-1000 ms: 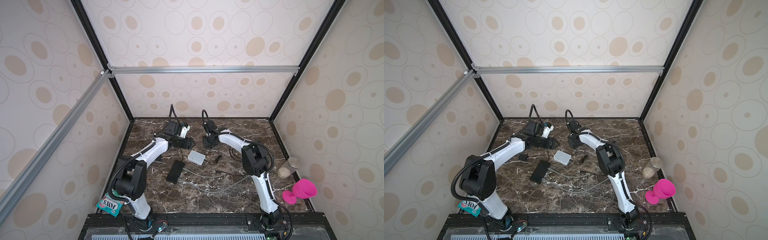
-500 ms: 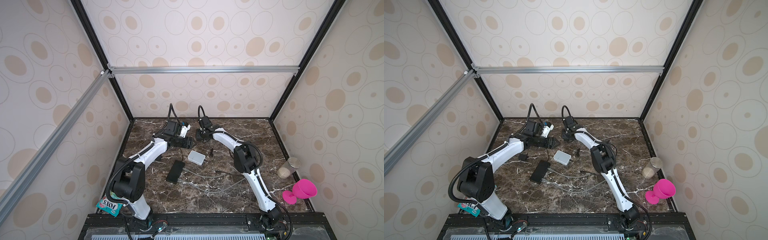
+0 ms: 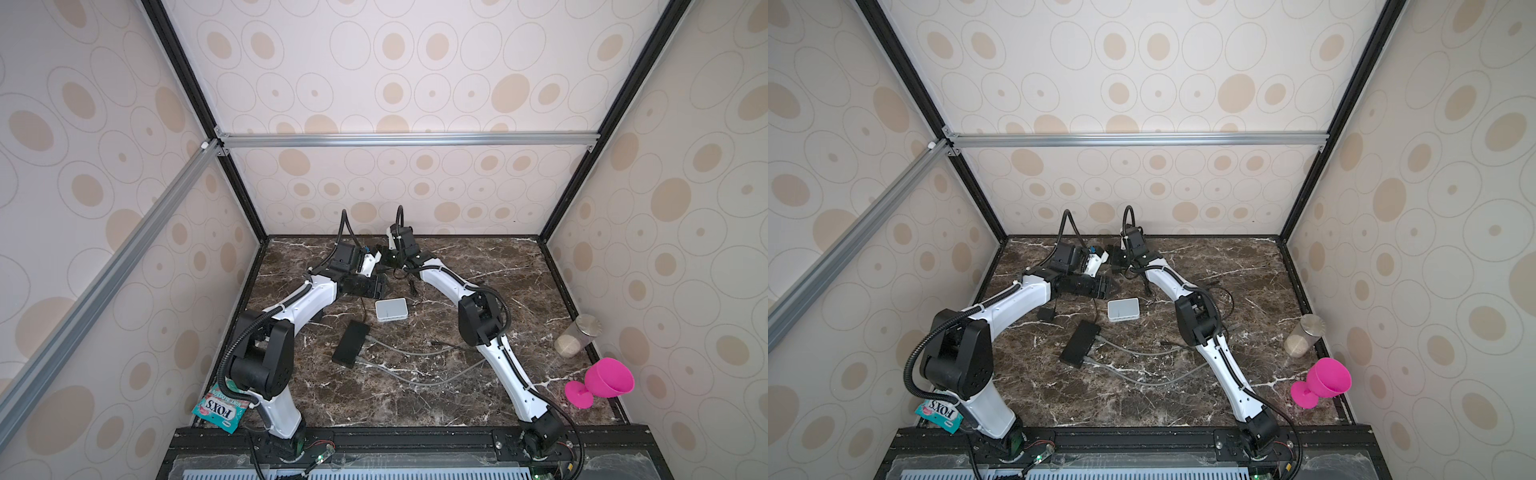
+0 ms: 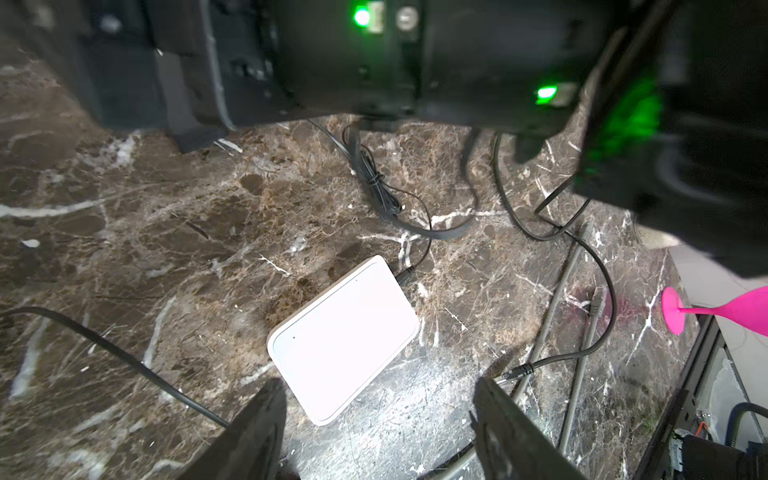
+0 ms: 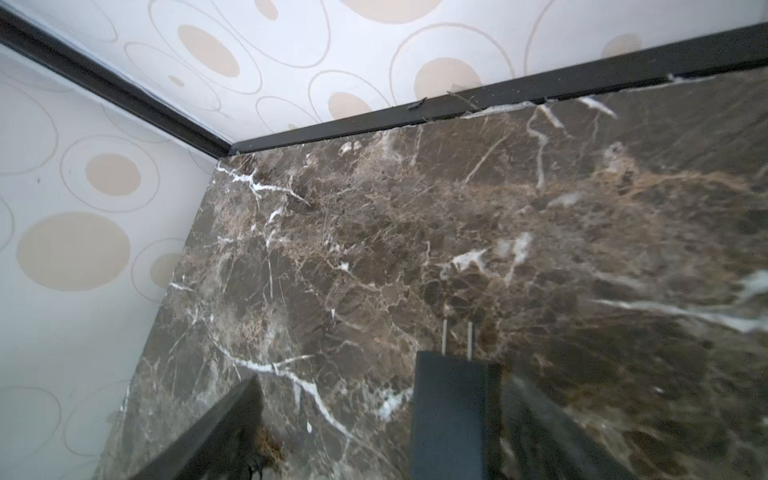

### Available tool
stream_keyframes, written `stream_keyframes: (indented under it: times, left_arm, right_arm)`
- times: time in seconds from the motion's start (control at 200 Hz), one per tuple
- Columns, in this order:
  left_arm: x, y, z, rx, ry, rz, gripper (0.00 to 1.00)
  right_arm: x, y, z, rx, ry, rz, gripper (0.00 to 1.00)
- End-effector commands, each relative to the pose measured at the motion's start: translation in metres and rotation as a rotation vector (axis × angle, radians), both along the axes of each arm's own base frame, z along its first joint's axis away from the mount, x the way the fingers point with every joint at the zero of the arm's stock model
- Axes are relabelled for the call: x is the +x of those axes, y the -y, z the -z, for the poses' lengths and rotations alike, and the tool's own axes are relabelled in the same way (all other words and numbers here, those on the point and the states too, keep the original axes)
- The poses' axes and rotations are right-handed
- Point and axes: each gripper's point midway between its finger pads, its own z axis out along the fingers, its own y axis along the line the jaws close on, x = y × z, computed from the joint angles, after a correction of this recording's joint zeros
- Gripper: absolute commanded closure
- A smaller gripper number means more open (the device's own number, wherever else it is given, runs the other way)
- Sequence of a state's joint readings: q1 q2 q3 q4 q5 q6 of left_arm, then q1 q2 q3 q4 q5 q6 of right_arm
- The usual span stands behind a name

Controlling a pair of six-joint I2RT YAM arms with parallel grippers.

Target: Insert the plug into the switch port

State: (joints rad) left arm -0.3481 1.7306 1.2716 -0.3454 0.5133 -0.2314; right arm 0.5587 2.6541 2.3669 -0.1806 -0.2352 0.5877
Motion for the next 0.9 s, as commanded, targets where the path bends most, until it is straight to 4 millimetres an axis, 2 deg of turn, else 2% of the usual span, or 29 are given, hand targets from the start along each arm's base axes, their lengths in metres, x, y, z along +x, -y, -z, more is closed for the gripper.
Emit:
stream_keyframes:
  times: [0.0, 0.06, 0.145, 0.185, 0.245, 0.285, 0.35, 0.435, 0.49, 0.625, 0.73, 0.895]
  left_arm:
    - [0.002, -0.002, 0.011, 0.015, -0.021, 0.003, 0.29]
    - [0.002, -0.003, 0.021, 0.029, -0.043, 0.001, 0.29]
    - [0.0, -0.003, 0.038, 0.047, -0.082, 0.0, 0.29]
    - [-0.001, -0.003, 0.044, 0.052, -0.096, 0.004, 0.29]
    - [-0.001, -0.005, 0.054, 0.072, -0.113, -0.003, 0.29]
    - [-0.002, -0.006, 0.06, 0.085, -0.122, -0.008, 0.29]
    - [-0.001, -0.01, 0.07, 0.114, -0.134, -0.026, 0.29]
    - [0.0, -0.008, 0.074, 0.12, -0.147, -0.03, 0.29]
    - [0.004, -0.005, 0.071, 0.117, -0.134, -0.034, 0.29]
    - [0.019, -0.003, 0.064, 0.137, -0.093, -0.029, 0.28]
    - [0.032, -0.002, 0.064, 0.165, -0.073, -0.01, 0.28]
    - [0.042, 0.021, 0.071, 0.073, -0.096, 0.041, 0.27]
  right_arm:
    - [-0.011, 0.013, -0.099, 0.051, 0.208, -0.056, 0.0]
    - [-0.027, 0.036, -0.127, 0.031, 0.254, -0.047, 0.0]
    - [-0.061, 0.073, -0.162, 0.006, 0.311, -0.016, 0.0]
    - [-0.081, 0.09, -0.172, 0.017, 0.313, 0.004, 0.0]
    - [-0.106, 0.118, -0.174, 0.094, 0.225, 0.065, 0.0]
    - [-0.122, 0.136, -0.162, 0.147, 0.119, 0.08, 0.0]
    - [-0.143, 0.158, -0.128, 0.222, -0.074, 0.094, 0.0]
    - [-0.175, 0.162, -0.094, 0.37, -0.26, 0.004, 0.0]
    - [-0.194, 0.166, -0.077, 0.367, -0.274, -0.012, 0.0]
    - [-0.235, 0.184, -0.053, 0.259, -0.208, 0.007, 0.0]
    - [-0.259, 0.187, -0.038, 0.232, -0.24, -0.005, 0.0]
    - [-0.281, 0.187, -0.021, 0.215, -0.282, -0.032, 0.0]
